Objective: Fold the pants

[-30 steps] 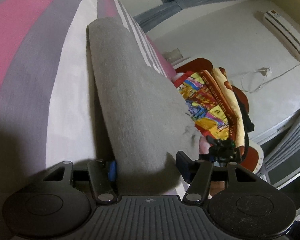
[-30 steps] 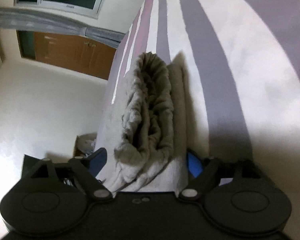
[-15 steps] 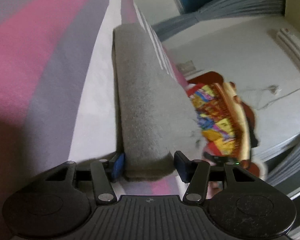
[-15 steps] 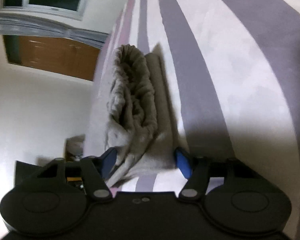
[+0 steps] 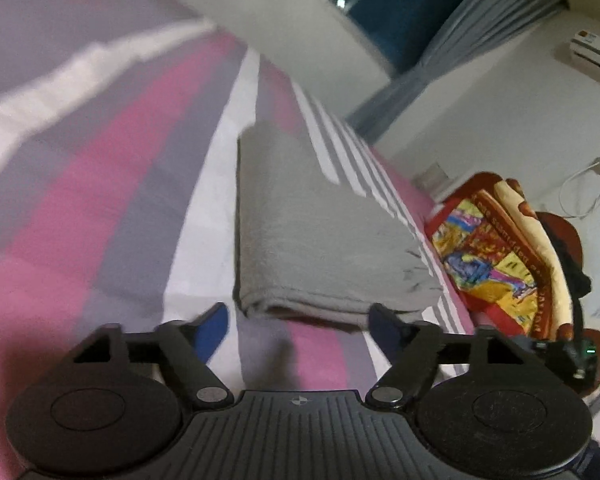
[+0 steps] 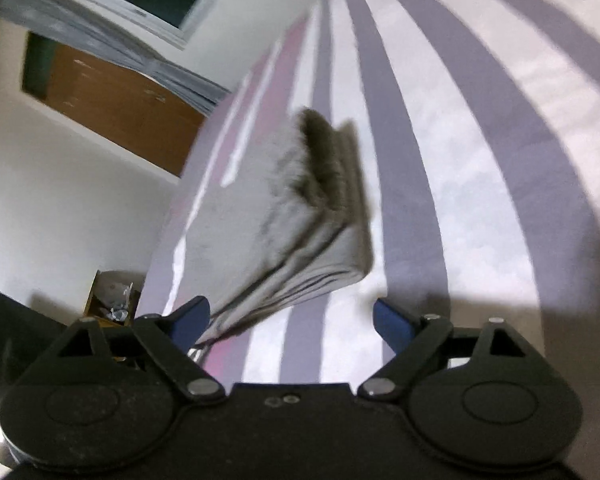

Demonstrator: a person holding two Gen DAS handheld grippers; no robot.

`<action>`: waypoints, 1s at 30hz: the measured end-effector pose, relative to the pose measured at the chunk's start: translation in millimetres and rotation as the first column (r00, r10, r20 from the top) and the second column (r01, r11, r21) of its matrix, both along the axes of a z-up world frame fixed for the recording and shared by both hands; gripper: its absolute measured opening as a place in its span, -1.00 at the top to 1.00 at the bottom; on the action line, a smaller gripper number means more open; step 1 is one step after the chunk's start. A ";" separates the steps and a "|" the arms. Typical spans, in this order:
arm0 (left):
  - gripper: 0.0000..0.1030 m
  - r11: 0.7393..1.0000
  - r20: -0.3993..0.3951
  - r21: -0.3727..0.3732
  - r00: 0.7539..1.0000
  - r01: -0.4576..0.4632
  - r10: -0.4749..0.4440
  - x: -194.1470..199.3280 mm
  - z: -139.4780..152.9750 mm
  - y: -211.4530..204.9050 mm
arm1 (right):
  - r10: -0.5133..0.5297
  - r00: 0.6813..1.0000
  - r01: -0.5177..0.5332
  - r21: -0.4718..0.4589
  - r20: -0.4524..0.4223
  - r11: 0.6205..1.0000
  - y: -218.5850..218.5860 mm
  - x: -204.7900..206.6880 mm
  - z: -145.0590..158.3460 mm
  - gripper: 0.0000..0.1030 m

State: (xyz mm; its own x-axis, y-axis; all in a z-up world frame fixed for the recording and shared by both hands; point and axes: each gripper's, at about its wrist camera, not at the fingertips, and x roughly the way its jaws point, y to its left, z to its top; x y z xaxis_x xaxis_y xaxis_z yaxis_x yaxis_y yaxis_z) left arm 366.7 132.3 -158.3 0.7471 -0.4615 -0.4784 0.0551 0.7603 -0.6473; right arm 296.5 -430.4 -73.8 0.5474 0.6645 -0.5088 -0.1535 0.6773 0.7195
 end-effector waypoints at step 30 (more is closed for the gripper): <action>-1.00 0.930 0.358 0.329 0.933 -0.162 0.036 -307.5 201.9 -102.1 | 0.040 0.870 0.224 -0.465 0.492 0.856 99.9 -291.4 135.2 -1.00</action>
State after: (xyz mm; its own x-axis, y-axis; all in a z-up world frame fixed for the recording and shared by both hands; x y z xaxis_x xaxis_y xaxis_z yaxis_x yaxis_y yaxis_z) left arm 59.1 30.1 43.6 0.9254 -0.2278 -0.3028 0.1360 0.9456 -0.2957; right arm 5.1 -330.6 61.4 0.8485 0.3290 -0.4146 -0.2981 0.9443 0.1392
